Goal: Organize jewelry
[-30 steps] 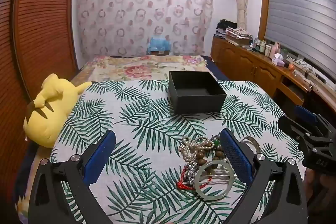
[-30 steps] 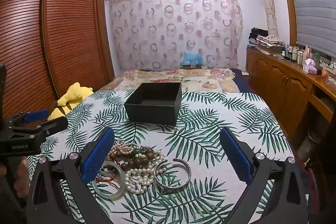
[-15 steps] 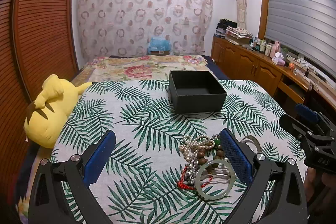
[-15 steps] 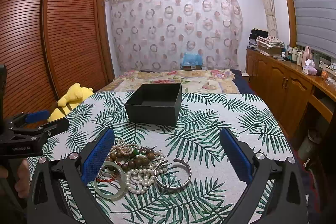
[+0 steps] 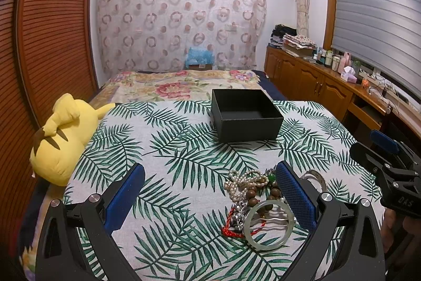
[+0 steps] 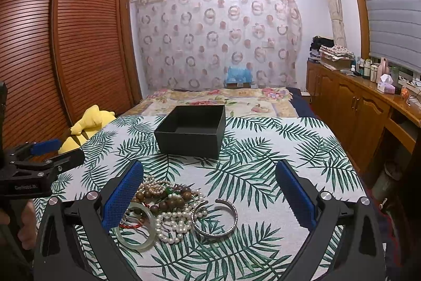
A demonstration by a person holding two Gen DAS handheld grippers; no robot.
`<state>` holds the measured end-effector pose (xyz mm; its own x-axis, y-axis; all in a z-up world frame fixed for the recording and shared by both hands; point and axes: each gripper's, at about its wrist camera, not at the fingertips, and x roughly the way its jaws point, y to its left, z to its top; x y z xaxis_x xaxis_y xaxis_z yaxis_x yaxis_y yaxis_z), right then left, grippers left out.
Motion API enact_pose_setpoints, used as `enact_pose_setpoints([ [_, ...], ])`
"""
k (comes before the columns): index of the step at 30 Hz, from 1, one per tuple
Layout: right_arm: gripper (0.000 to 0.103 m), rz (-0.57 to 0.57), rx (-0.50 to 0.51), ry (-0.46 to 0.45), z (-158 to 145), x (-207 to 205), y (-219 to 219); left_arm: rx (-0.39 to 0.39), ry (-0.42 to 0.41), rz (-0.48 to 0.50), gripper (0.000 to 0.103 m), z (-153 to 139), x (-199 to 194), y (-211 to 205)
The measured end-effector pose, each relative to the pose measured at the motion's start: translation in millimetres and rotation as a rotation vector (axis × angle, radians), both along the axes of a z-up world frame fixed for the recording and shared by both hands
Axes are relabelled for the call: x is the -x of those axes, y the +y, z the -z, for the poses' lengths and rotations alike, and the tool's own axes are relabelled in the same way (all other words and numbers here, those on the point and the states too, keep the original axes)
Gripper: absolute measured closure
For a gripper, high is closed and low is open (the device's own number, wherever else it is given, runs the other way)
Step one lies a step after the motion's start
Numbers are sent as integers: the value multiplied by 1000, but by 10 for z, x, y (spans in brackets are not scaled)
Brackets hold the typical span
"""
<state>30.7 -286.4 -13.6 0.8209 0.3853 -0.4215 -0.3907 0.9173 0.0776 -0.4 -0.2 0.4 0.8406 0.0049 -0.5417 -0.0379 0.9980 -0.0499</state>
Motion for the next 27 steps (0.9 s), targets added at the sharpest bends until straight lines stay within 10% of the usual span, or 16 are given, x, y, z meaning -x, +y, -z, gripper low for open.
enact_pose_setpoints([
  [27, 2, 6, -5, -12, -77, 23, -17, 2, -9, 2, 7, -6, 23, 1],
])
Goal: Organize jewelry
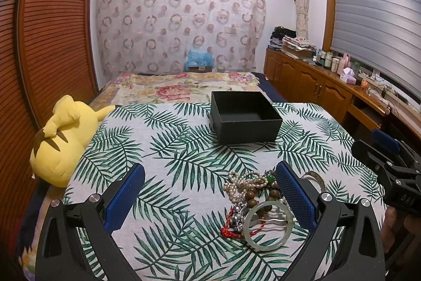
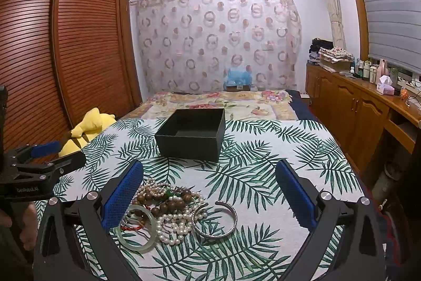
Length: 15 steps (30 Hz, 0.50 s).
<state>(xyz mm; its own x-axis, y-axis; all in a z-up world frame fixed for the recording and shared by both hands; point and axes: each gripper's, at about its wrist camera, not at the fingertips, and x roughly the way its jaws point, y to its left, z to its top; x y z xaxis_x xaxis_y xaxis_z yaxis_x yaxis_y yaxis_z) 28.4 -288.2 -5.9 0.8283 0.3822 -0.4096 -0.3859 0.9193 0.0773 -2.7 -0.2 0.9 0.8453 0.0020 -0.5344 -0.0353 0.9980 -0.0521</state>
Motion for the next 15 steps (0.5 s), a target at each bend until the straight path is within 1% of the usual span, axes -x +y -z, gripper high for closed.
enact_pose_setpoints([
  [3, 2, 0, -2, 2, 0, -3, -4, -2, -3, 2, 7, -71, 17, -17],
  [15, 2, -1, -2, -2, -5, 4, 4, -3, -5, 2, 7, -65, 23, -19],
])
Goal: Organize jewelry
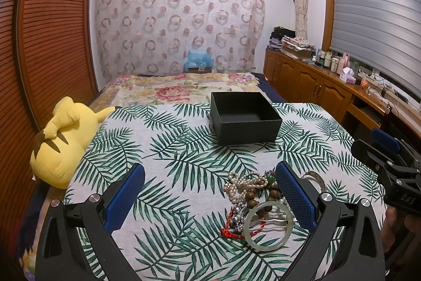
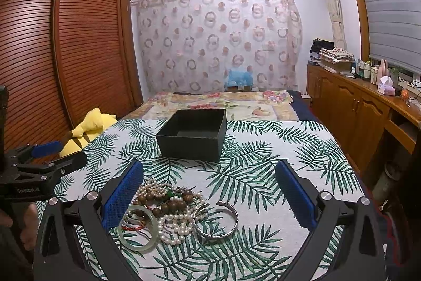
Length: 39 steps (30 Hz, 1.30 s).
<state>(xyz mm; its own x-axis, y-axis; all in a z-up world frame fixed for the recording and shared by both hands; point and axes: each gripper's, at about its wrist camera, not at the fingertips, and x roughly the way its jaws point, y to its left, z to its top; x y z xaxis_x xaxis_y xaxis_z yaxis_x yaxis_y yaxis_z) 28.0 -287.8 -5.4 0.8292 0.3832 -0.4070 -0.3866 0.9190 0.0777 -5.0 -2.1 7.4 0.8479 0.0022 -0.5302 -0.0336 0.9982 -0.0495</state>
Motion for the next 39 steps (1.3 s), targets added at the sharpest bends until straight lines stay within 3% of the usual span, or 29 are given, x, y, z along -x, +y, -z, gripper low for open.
enact_pose_setpoints([
  [15, 2, -17, 2, 12, -2, 12, 49, -9, 12, 4, 7, 6, -25, 30],
  [27, 2, -73, 13, 72, 252, -38, -17, -6, 99, 57, 7, 357, -144, 12],
  [39, 17, -98, 36, 165, 563, -160, -145, 5, 204, 108, 7, 704, -258, -54],
])
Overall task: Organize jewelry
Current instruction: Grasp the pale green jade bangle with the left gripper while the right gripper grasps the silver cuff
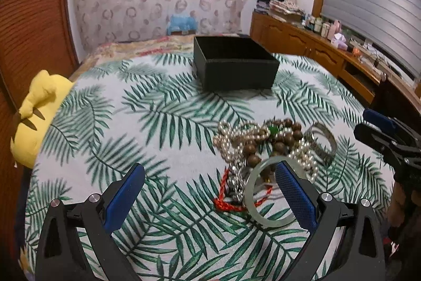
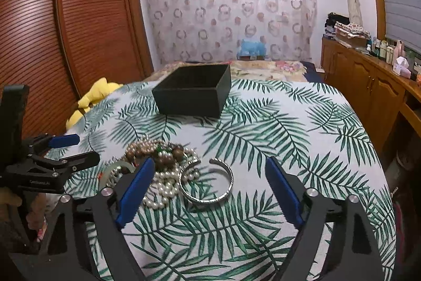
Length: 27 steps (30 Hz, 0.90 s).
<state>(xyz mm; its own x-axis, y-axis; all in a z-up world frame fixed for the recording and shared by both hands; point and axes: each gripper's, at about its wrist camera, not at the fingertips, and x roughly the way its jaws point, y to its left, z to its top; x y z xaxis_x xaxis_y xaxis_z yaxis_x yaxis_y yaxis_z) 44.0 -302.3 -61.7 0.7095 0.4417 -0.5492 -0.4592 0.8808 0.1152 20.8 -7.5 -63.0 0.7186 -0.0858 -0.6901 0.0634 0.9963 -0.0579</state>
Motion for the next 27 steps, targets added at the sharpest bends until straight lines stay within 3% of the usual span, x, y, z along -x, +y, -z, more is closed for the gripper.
enact_pose_setpoints([
  [5, 20, -8, 43, 20, 113, -24, 7, 34, 29, 58, 8, 108, -22, -50],
  [7, 20, -12, 52, 31, 148, -31, 11, 39, 34, 75, 16, 128, -21, -79],
  [9, 21, -17, 62, 41, 176, -39, 25, 46, 43, 93, 33, 143, -17, -104],
  [16, 21, -20, 75, 53, 203, -79, 17, 54, 57, 133, 75, 178, 16, -185],
  [27, 21, -28, 105, 66, 196, -159, -7, -7, 39, 139, 86, 209, 9, -230],
])
